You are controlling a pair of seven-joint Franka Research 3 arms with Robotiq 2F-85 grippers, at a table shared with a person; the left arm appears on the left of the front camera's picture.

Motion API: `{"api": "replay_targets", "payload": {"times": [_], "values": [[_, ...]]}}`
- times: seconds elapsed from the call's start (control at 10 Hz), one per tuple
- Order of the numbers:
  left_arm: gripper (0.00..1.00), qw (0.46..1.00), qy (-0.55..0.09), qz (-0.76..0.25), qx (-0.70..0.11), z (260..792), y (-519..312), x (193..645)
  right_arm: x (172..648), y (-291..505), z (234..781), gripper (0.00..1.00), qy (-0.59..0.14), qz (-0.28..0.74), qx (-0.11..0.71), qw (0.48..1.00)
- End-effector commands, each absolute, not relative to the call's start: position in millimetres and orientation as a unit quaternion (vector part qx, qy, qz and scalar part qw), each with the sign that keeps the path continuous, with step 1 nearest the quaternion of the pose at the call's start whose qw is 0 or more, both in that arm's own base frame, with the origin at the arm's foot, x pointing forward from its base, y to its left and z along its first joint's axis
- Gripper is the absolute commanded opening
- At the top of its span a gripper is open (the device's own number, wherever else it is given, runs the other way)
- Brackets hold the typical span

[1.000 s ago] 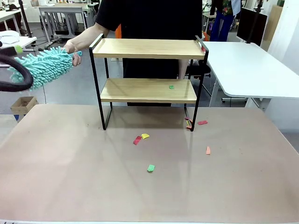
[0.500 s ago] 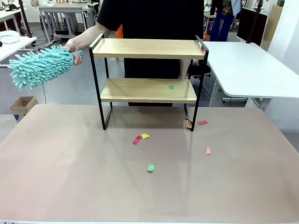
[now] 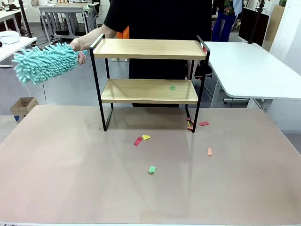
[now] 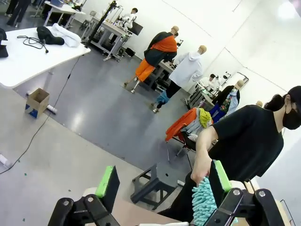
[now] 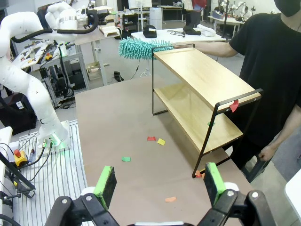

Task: Clean the shelf.
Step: Hand the Duster back to the human.

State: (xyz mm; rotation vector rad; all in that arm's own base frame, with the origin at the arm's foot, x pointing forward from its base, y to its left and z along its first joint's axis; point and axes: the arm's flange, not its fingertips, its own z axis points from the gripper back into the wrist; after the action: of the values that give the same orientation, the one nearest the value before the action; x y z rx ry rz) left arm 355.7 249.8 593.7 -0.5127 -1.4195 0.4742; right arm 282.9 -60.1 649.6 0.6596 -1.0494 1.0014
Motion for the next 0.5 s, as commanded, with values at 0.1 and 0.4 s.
{"api": "replay_targets", "payload": {"times": [0.1,0.4], "values": [[1.0,0.703,-0.638,0.21,-0.232,594.3,242.7,354.6,284.1,-59.1,652.0,1.0,-0.481,0.451,0.3,0.69],[1.0,0.703,-0.638,0.21,-0.232,594.3,242.7,354.6,284.1,-59.1,652.0,1.0,-0.481,0.451,0.3,0.69]]}}
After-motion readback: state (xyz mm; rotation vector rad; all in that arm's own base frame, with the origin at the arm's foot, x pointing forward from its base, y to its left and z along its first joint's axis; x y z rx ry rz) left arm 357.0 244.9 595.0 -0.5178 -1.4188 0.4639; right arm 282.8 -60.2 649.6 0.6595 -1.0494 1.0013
